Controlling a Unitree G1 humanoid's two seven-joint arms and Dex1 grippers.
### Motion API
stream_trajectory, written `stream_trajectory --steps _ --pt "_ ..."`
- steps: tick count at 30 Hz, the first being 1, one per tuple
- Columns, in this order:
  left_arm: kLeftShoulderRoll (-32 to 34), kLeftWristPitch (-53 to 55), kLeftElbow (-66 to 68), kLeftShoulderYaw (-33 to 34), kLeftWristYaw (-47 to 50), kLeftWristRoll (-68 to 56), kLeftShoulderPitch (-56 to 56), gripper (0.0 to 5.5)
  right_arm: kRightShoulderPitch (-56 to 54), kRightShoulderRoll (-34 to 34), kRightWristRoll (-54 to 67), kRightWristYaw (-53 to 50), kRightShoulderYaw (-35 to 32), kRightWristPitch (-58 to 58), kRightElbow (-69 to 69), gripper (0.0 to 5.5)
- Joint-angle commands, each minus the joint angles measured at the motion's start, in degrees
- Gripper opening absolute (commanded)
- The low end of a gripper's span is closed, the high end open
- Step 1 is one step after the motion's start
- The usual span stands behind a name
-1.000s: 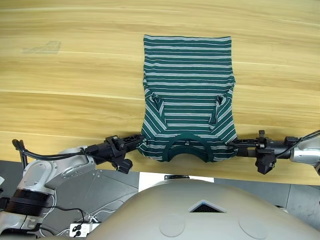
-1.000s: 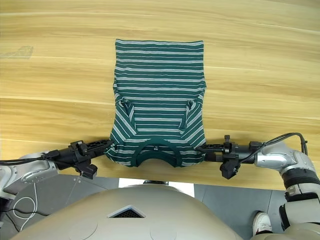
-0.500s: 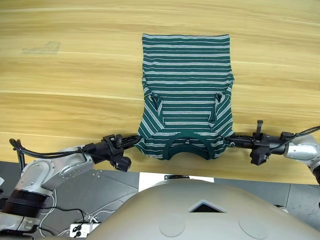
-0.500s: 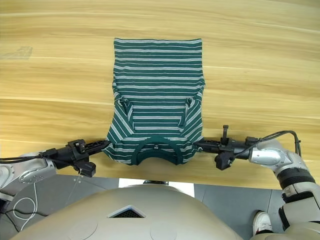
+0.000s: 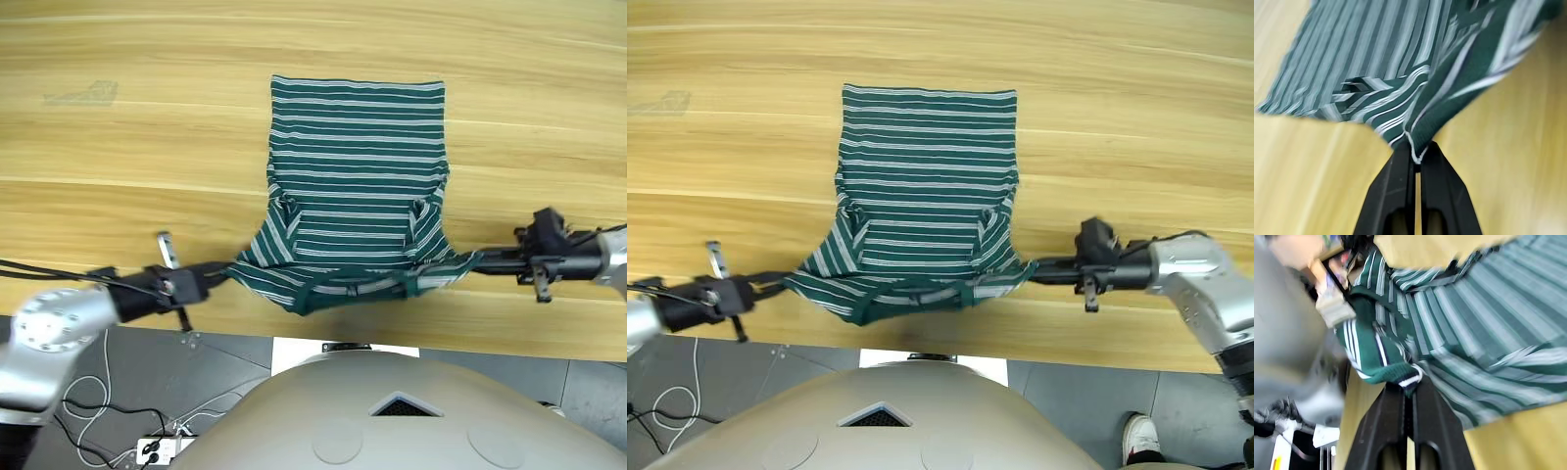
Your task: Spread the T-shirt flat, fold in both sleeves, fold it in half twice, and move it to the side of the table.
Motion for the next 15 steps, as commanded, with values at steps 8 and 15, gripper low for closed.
stream_trajectory --steps 8,15 --pt "-6.0 8.2 -5.6 21.8 -14.2 -9.1 4.6 0.01 9.7 3.2 3.1 -1.0 -20.1 9.8 -13.7 0.0" --pt "-15.0 7.6 -16.8 28.1 -18.8 -8.5 13.9 0.01 18.1 5.5 4.3 -0.3 -30.3 13.8 -22.9 0.0"
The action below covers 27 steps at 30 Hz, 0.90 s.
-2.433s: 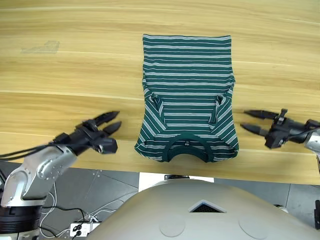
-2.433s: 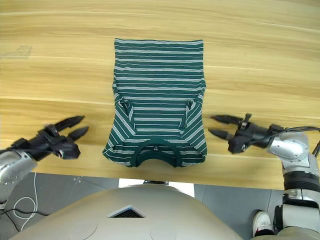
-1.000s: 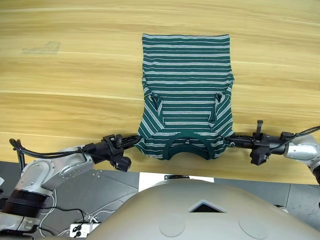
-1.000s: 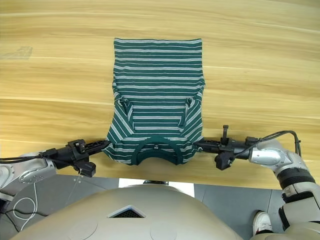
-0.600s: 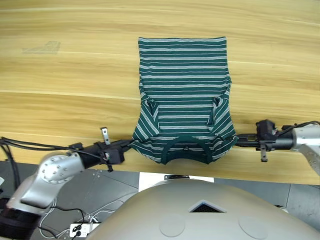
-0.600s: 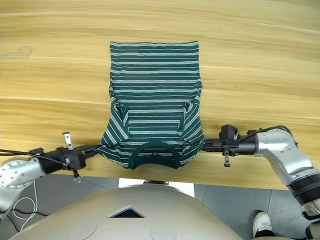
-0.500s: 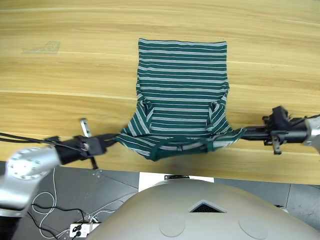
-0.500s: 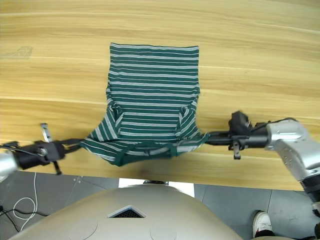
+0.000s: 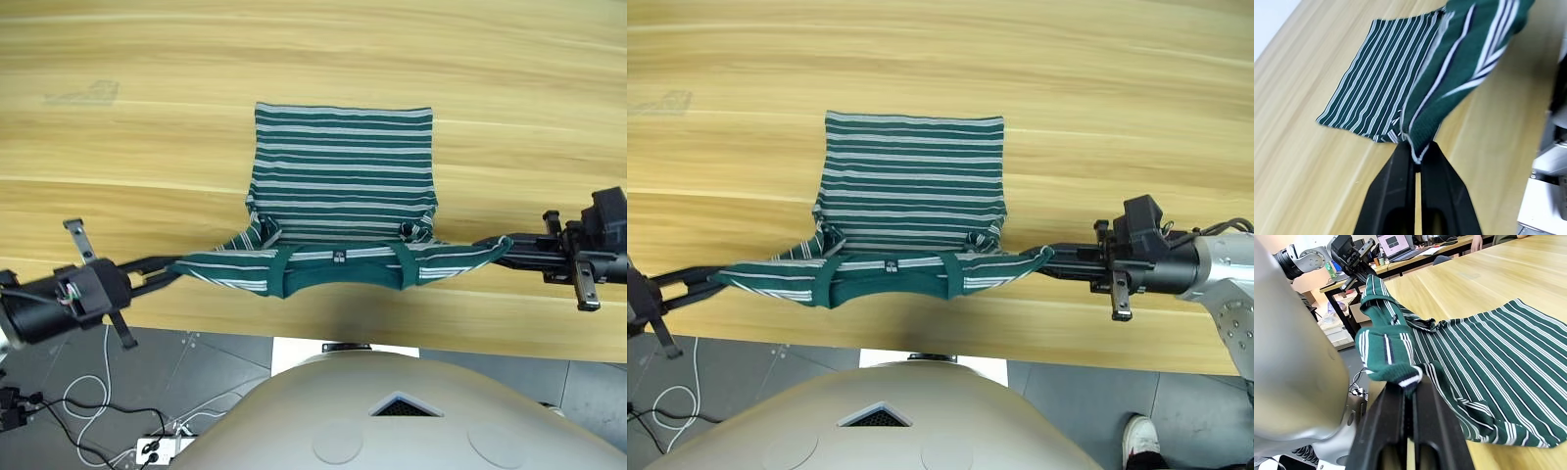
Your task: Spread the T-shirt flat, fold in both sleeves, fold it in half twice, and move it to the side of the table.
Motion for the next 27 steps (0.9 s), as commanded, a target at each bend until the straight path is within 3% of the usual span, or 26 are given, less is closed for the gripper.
stream_trajectory --steps 1,5,10,15,20,24,27 --pt "-3.8 -0.7 -4.6 2.7 -2.6 0.8 4.3 0.01 3.7 1.8 0.9 0.5 -4.8 2.3 -4.5 0.0" --pt "-5.9 -1.4 -7.1 3.6 -4.1 0.7 5.5 0.01 3.5 3.5 1.0 0.5 -6.6 4.1 -6.2 0.0" --pt "-1.4 0.1 0.4 2.6 -2.0 2.4 -4.4 0.01 -6.2 6.3 -4.5 -2.0 -3.1 4.1 0.4 0.0" --pt "2.2 0.9 10.9 -10.7 6.3 12.8 -22.6 0.01 -22.9 13.4 -16.1 -6.3 6.2 1.4 11.3 0.0" --pt "-1.5 2.2 25.8 -28.5 13.4 22.4 -44.7 0.01 -39.6 22.7 -31.6 -8.7 16.3 -5.2 32.0 0.0" --pt "-5.6 -0.6 34.5 -37.1 15.7 26.8 -52.2 0.01 -45.0 27.9 -39.6 -9.0 19.9 -12.2 44.9 0.0" --pt "-9.2 -2.6 40.3 -39.6 18.0 27.5 -55.9 0.01 -47.0 30.1 -42.8 -9.4 19.9 -16.1 52.0 0.0"
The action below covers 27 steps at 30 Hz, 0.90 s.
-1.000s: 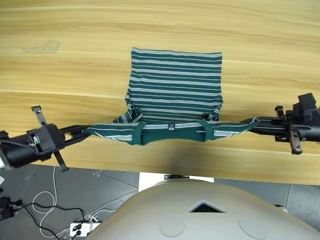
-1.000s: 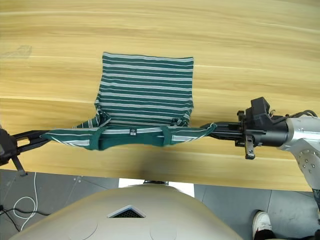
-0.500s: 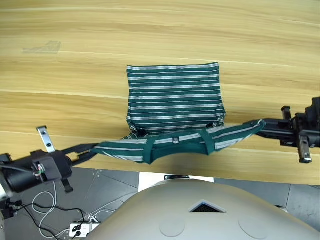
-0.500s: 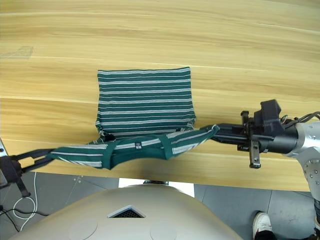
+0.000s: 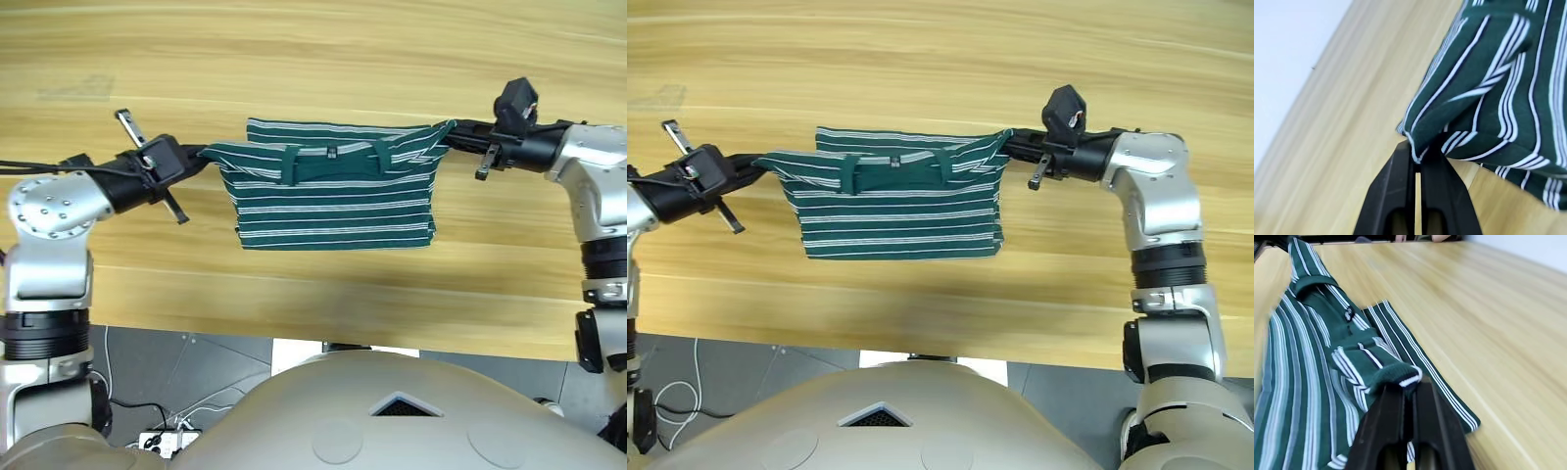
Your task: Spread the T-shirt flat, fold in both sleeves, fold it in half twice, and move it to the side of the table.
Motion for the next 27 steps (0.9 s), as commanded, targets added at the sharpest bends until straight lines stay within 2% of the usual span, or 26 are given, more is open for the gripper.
stream_trajectory --steps 1,8,9,12,17,21,24,27 --pt "-3.6 -2.6 7.0 -3.0 2.6 1.4 -4.6 0.01 -2.9 1.8 -4.4 -0.2 0.3 -5.0 7.9 0.0" --pt "-7.9 -5.7 15.3 -4.7 5.9 1.3 -9.1 0.01 -2.9 4.1 -6.1 -1.0 -2.1 -9.0 13.1 0.0" --pt "-8.5 -5.8 16.0 -4.9 6.2 1.1 -9.6 0.32 -2.6 4.4 -5.7 -0.9 -2.6 -8.8 13.6 0.32" --pt "-9.7 -6.5 18.5 -6.0 6.2 1.2 -10.6 0.68 -2.2 5.6 -5.7 -1.3 -3.5 -9.4 14.5 0.74" --pt "-11.6 -8.8 24.7 -7.0 9.5 3.6 -13.2 1.45 -4.0 9.4 -8.6 -8.5 -4.5 -13.5 19.2 1.64" --pt "-13.3 -10.9 38.0 -6.2 22.0 8.8 -19.9 2.02 -10.5 12.1 -14.9 -26.5 -6.4 -21.5 29.9 1.7" --pt "-14.7 -12.3 49.2 -4.3 29.3 8.9 -25.2 2.44 -11.7 13.2 -16.6 -30.6 -6.7 -25.8 33.6 1.7" --pt "-16.8 -14.4 56.7 -3.3 31.6 7.9 -27.3 2.84 -11.2 14.6 -18.5 -31.4 -5.7 -28.9 35.7 1.7"
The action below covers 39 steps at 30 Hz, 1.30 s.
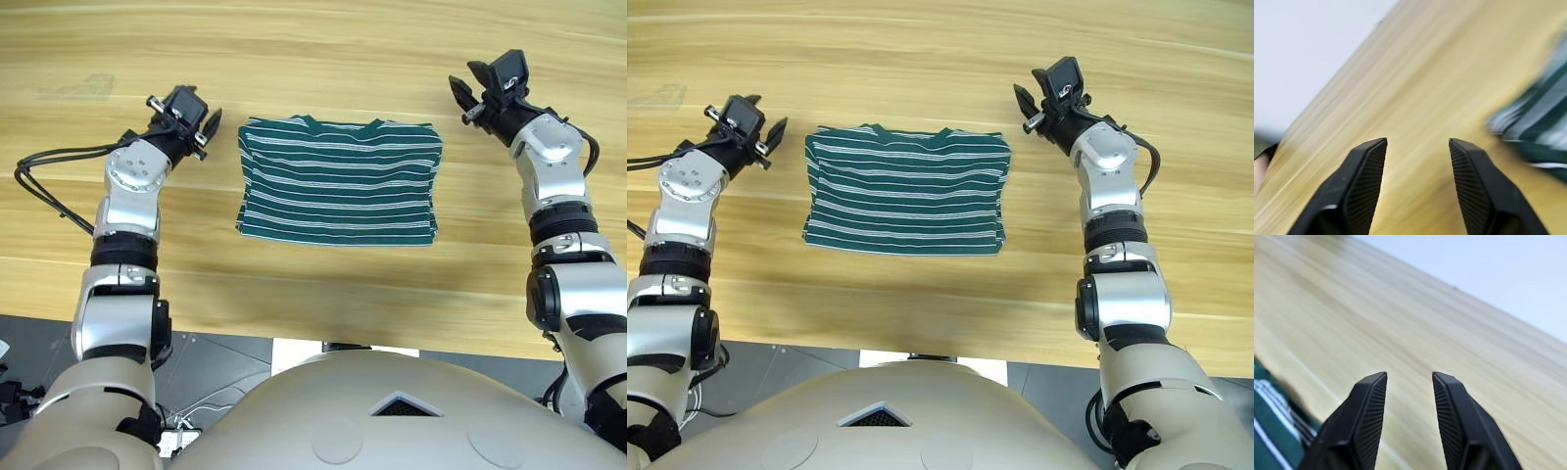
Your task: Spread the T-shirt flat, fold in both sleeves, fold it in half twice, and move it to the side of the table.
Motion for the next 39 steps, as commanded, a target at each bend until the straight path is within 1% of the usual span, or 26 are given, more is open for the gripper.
stream_trajectory --steps 1,2,3,5,9,13,14,16,19,23,27,29,30,32,33,34,36,39 --pt "-2.6 -2.9 6.8 0.6 1.8 -0.7 -1.6 3.07 0.3 1.5 -2.3 -0.9 1.0 -3.3 2.5 1.7" --pt "-3.0 -4.0 7.3 0.3 2.3 -0.3 -1.4 3.16 0.5 1.7 -2.7 -1.0 1.2 -4.0 2.9 1.7" --pt "-3.3 -5.2 6.8 0.5 2.3 -0.5 -1.1 3.37 0.8 1.8 -3.3 -0.6 1.7 -4.9 2.7 1.7" --pt "-3.7 -7.1 3.9 3.0 2.7 -3.2 -0.5 3.61 1.5 1.9 -4.1 2.4 3.1 -6.0 1.5 1.7" --pt "-4.3 -6.2 -8.8 9.3 4.9 -9.9 2.1 3.61 -1.6 1.1 -10.2 3.6 8.0 -7.1 4.4 1.7" --pt "-4.2 -1.4 -22.6 12.1 4.7 -13.8 6.1 3.61 -5.6 0.5 -19.7 2.7 15.1 -6.8 8.8 1.7" --pt "-3.8 0.0 -26.1 12.7 4.8 -14.2 7.5 3.61 -6.9 0.4 -23.3 1.2 17.8 -6.3 10.8 1.7" --pt "-3.5 3.2 -32.1 13.5 4.6 -15.4 9.4 3.61 -10.0 -0.3 -32.9 -7.8 24.9 -3.8 15.7 1.7" --pt "-3.6 7.4 -39.4 13.1 3.8 -16.0 11.1 3.61 -11.7 -0.6 -40.0 -15.0 30.6 0.8 21.5 1.7" --pt "-3.4 9.7 -43.7 12.9 3.5 -15.0 13.6 3.61 -12.6 -2.4 -42.5 -19.3 32.5 3.9 24.6 1.7" --pt "-4.0 10.8 -46.4 13.3 4.2 -14.8 16.1 3.61 -13.6 -9.8 -46.4 -22.0 35.1 7.7 25.8 1.7" --pt "-4.4 11.1 -47.7 12.7 4.4 -14.5 17.0 3.61 -12.5 -12.3 -44.9 -17.3 33.8 5.4 25.3 1.7" --pt "-4.5 11.2 -48.9 12.7 4.5 -14.2 17.8 3.61 -10.9 -11.4 -38.3 -9.6 28.8 1.9 23.9 1.7" --pt "-4.6 11.7 -51.1 13.1 5.0 -14.3 19.2 3.61 -6.2 -9.8 -25.5 9.1 21.7 -5.4 17.5 1.7" --pt "-4.7 11.9 -51.8 12.8 4.9 -14.2 19.5 3.61 0.5 -12.1 -16.0 20.3 22.1 -6.3 4.3 1.7" --pt "-4.9 12.0 -52.1 12.2 4.8 -14.0 19.5 3.61 6.9 -15.4 -8.2 27.9 23.7 -4.8 -9.7 1.7" --pt "-5.0 11.9 -52.9 11.3 4.4 -13.7 19.8 3.61 15.8 -21.4 2.3 35.2 25.6 -0.1 -31.1 1.7" --pt "-5.3 12.0 -54.5 10.9 4.4 -14.0 20.6 3.61 21.9 -27.9 13.4 38.5 26.5 7.7 -54.3 1.7"
